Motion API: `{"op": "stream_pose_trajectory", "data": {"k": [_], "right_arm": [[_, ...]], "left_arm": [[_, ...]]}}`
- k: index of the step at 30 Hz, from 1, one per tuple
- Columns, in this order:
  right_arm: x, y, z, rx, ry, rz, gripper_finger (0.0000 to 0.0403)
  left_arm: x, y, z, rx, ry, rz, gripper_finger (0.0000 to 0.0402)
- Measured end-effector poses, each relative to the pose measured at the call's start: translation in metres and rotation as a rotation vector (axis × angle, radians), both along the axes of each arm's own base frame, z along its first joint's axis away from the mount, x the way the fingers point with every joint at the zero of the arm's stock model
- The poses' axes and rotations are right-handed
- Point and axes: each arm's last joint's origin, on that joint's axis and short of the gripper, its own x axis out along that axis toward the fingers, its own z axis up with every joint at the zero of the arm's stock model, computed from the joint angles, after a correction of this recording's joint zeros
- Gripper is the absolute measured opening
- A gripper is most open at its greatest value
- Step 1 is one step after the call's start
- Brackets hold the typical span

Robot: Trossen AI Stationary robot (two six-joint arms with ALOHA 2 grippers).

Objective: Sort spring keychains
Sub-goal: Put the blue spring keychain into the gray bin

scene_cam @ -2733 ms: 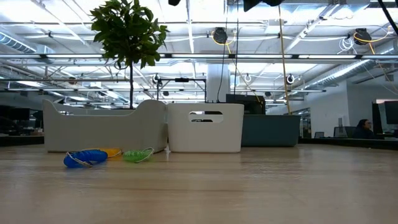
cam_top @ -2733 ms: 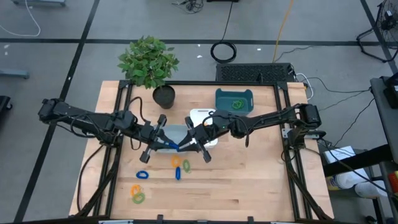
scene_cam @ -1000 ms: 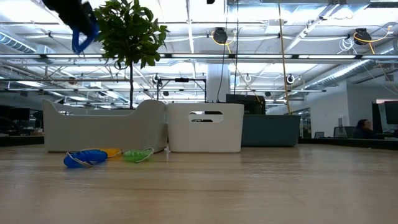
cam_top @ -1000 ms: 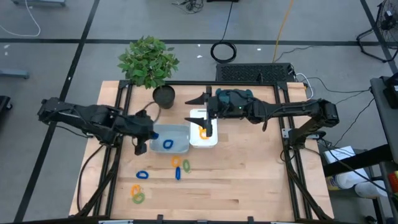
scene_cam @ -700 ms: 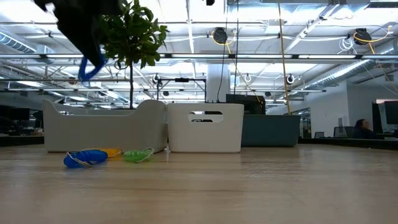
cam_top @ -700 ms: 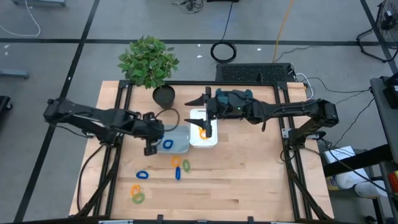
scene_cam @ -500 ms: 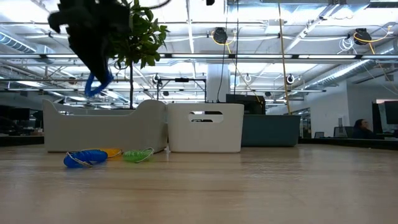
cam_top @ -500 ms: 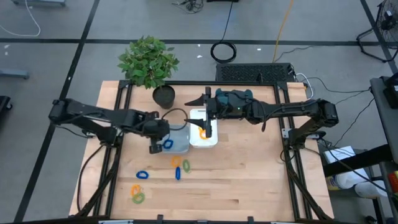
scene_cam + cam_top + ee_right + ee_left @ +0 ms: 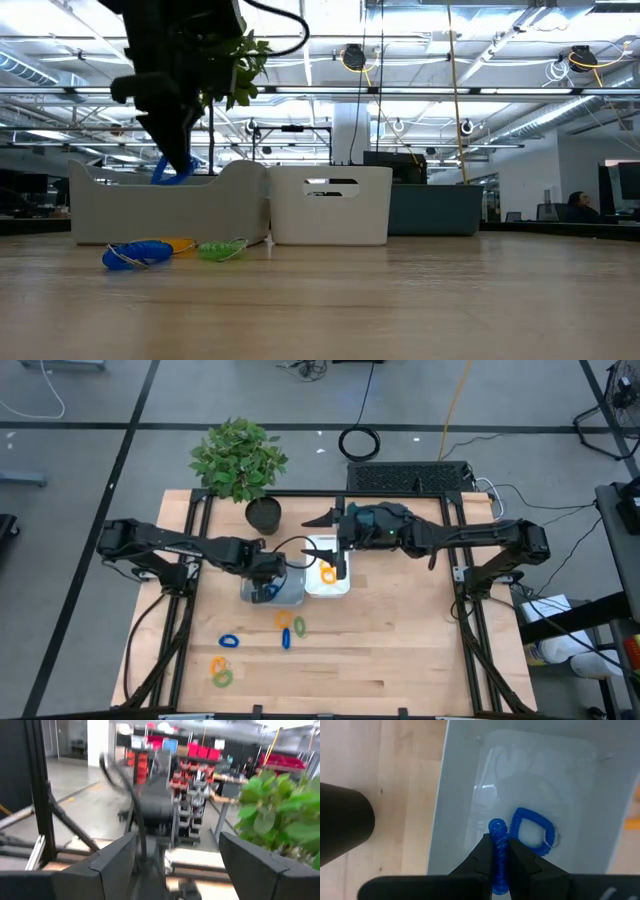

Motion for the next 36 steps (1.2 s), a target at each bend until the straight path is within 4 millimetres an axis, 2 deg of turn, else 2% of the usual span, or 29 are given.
{"op": "stream_pose_trajectory", "data": {"k": [8,25,30,36], "right_arm": [[-0.009,0.001,0.01,-0.002,-0.016,0.0,0.0274],[-0.01,0.001,0.007,0.001,0.021,0.001,0.0275],[-0.01,0.001,0.007,0.0,0.021,0.001,0.0275],[-0.01,0.001,0.007,-0.001,0.022,0.001,0.0276]], "left_arm": [[0.003,0.002,-0.014,0.001,0.053,0.017,0.0027],[-0.01,0.006,-0.045,-0.047,0.064,0.057,0.0027],[-0.01,0.006,-0.046,-0.053,0.054,0.071,0.0029],[-0.009,0.004,-0.046,-0.105,0.047,0.033,0.012]]}}
